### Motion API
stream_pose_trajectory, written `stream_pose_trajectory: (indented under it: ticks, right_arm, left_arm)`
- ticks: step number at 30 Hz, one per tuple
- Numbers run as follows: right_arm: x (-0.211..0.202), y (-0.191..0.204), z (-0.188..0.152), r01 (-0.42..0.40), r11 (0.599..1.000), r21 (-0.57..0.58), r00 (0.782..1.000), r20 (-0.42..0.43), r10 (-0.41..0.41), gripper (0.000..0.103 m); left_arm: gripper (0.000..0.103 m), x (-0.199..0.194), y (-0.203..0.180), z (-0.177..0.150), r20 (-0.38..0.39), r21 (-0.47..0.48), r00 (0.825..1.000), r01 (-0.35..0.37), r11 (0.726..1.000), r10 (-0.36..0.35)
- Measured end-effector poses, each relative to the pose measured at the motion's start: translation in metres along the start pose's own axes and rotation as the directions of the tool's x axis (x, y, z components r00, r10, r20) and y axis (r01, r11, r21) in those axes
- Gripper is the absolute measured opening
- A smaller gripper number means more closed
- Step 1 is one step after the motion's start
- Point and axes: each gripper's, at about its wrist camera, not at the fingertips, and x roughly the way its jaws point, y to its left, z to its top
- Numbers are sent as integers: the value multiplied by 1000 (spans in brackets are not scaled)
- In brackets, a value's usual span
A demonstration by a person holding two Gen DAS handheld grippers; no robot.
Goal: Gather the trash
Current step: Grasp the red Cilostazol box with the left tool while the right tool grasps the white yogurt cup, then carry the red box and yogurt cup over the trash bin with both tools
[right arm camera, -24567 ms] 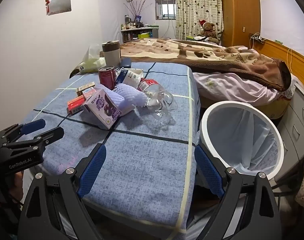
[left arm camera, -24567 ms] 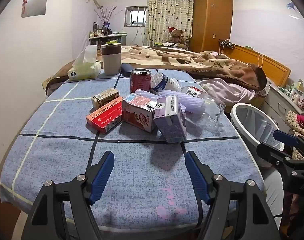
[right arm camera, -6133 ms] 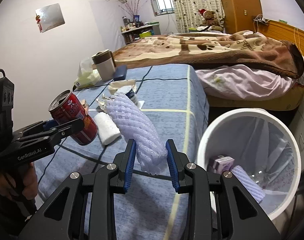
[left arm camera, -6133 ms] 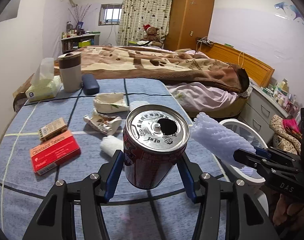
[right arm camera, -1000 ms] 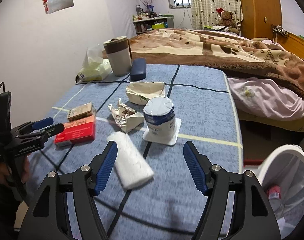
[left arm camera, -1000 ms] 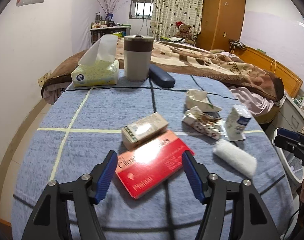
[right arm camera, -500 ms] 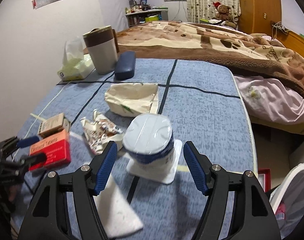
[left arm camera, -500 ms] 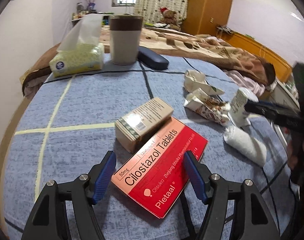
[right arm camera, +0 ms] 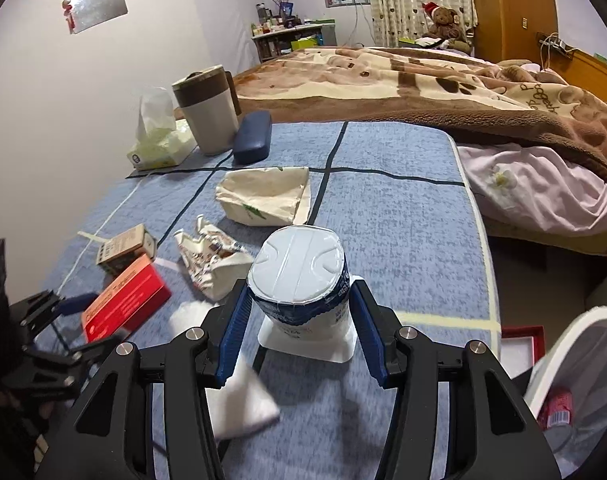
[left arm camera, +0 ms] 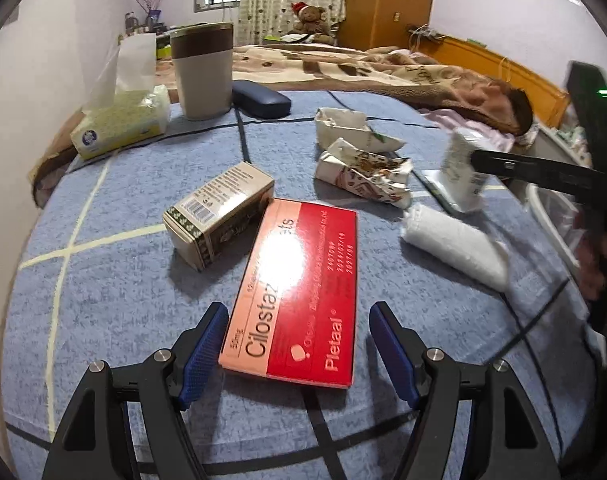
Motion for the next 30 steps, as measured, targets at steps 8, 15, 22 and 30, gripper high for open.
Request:
stream_pose_trajectory:
  ticks: [8, 15, 22, 30]
  right_arm:
    - [-20, -8, -8, -22, 1000, 12, 1000, 22, 22, 52]
    - [-41, -8, -23, -44, 999, 13, 998, 45, 44, 52]
    - [-62, -11, -35, -51, 998, 26, 996, 67, 50, 52]
    - [-82, -17, -48, -48, 998, 48, 995, 91, 43, 52]
  left_arm:
    - [67, 6, -9, 0, -23, -36, 997, -68, 997, 67]
    - [66, -17, -19, -10, 26, -121, 996, -80, 989, 83]
    - [66, -43, -40, -17, 73, -158, 994, -65, 985, 78]
    - [66, -65, -68, -22, 104, -156, 994, -22, 987, 38]
